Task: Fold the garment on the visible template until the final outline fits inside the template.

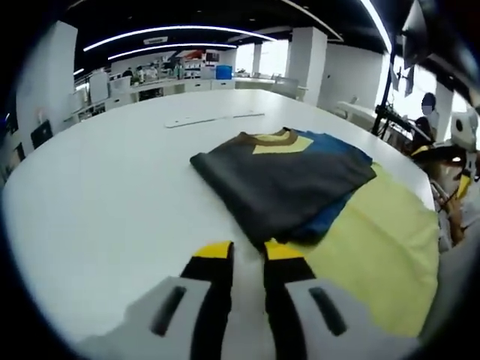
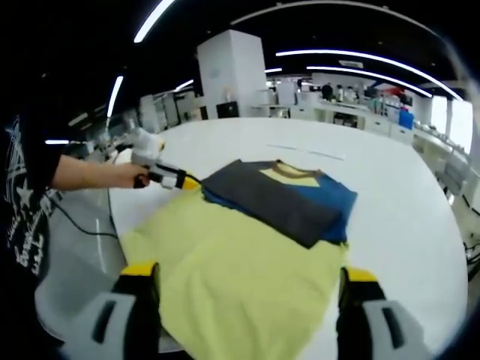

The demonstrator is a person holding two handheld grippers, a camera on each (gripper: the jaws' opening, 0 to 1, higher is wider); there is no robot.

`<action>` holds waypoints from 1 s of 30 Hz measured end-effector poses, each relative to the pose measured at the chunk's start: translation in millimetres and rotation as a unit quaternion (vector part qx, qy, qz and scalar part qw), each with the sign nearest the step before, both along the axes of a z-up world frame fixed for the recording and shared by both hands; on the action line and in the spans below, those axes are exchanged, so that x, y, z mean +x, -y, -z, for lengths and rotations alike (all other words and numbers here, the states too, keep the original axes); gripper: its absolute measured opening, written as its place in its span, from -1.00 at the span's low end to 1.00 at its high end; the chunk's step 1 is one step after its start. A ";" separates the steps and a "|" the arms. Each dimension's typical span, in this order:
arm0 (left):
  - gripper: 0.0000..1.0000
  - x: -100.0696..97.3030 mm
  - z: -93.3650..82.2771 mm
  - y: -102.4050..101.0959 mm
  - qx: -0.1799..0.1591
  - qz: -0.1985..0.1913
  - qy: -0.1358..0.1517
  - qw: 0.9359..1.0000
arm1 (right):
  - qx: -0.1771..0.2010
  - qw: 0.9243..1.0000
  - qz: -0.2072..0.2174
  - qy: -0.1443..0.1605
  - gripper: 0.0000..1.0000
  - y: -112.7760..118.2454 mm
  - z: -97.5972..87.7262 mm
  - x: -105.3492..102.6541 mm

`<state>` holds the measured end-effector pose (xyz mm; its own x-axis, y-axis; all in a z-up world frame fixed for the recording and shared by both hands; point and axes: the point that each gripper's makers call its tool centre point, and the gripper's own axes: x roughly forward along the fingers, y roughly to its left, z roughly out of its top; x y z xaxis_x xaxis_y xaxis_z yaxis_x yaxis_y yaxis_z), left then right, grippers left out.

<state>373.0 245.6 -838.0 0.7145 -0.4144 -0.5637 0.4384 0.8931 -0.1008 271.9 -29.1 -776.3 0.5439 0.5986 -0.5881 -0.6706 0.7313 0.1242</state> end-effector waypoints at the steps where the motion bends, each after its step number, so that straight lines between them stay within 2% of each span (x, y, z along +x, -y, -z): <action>1: -0.86 -1.3 1.1 4.1 -0.003 0.001 -0.006 1.000 | -0.001 1.000 0.000 0.000 1.00 0.3 0.3 0.3; 4: -0.97 -1.4 2.6 5.3 -0.014 -0.001 -0.012 1.000 | 0.001 1.000 0.001 0.000 1.00 1.2 1.1 0.9; 11: -0.99 -2.1 3.5 1.0 -0.022 -0.014 -0.024 0.999 | 0.001 1.000 0.005 0.001 1.00 2.3 1.3 0.8; 15: -1.00 -1.2 2.7 -6.1 -0.002 -0.012 -0.020 1.000 | 0.002 1.000 0.007 0.000 1.00 3.9 2.1 0.9; 18: -1.00 -0.8 2.6 -11.0 0.029 -0.005 -0.015 0.999 | 0.000 1.000 0.007 -0.001 1.00 4.0 3.0 0.3; 20: -1.00 -1.2 2.5 -12.0 0.033 -0.003 -0.015 0.999 | 0.001 1.000 0.007 -0.002 1.00 4.0 3.2 0.4; 23: -1.00 -1.1 2.6 -17.0 0.070 0.003 -0.010 0.998 | 0.002 1.000 0.007 -0.001 1.00 3.3 2.2 0.6; 27: -1.00 2.0 3.8 -23.8 0.100 0.007 -0.004 0.995 | 0.002 1.000 0.008 0.000 1.00 2.9 1.2 0.4; 30: -1.00 4.1 4.3 -26.2 0.099 0.002 -0.007 0.995 | 0.002 1.000 0.008 0.000 1.00 2.2 1.2 -0.3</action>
